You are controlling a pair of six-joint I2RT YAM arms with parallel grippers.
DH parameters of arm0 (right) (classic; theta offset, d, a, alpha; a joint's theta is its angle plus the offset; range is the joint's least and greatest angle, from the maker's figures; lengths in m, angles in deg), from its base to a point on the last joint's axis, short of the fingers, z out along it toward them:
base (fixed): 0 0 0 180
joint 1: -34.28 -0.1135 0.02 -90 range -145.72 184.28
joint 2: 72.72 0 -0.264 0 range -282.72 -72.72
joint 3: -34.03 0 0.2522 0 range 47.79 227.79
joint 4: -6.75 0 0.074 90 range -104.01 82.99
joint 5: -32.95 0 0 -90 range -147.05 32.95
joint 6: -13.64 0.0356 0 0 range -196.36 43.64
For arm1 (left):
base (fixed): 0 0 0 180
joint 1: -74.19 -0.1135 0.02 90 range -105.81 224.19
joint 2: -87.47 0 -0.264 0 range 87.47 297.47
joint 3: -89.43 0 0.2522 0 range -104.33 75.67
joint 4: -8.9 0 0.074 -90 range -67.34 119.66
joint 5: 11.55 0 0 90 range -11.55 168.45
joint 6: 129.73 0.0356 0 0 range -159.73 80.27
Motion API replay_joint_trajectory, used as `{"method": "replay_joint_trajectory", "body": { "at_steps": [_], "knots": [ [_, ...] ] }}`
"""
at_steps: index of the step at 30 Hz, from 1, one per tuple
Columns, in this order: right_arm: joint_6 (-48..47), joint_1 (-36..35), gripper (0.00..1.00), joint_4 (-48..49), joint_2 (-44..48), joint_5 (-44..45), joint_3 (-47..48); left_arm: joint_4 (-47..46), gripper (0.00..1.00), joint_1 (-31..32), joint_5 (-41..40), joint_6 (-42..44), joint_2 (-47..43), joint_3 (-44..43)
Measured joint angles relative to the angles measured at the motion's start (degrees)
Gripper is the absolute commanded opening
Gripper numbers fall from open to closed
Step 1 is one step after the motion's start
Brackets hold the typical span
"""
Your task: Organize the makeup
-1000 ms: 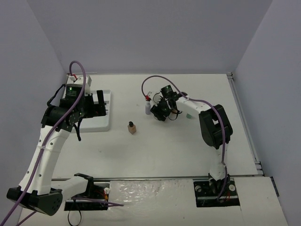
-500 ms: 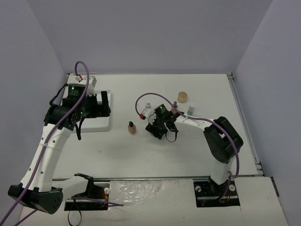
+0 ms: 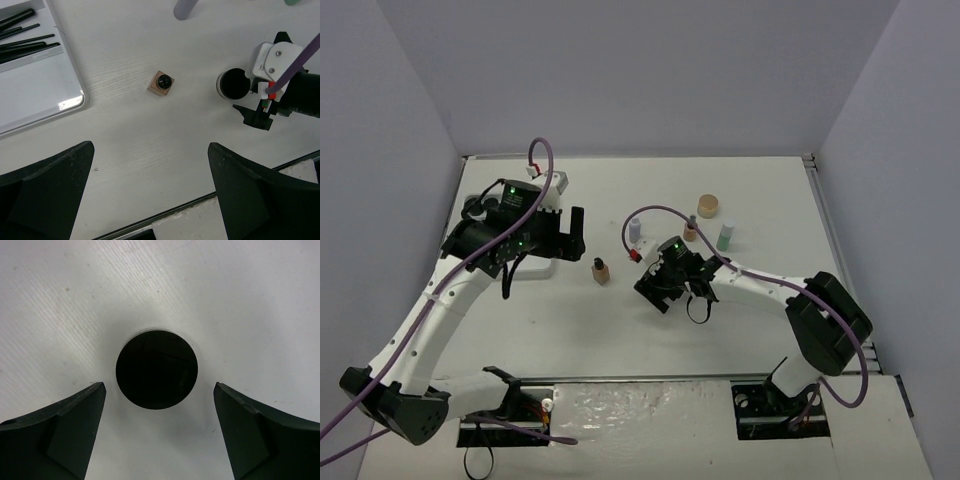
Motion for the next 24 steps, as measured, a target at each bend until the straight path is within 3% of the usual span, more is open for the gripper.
{"method": "replay_joint_trajectory", "body": {
  "at_steps": [3, 10, 24],
  "knots": [
    [1.14, 0.02, 0.99, -0.16, 3.52, 0.56, -0.04, -0.63, 0.97, 1.57, -0.13, -0.06, 1.67, 0.0],
    [5.98, 0.52, 1.0, -1.88, 19.63, 6.92, -0.2, -1.66, 0.97, 8.39, -1.85, -0.54, 8.07, -1.57],
    [22.62, 3.41, 1.0, -11.6, 53.11, 40.28, -1.89, -4.94, 0.97, 23.32, -4.53, -1.56, 31.75, -12.33]
  ]
}}
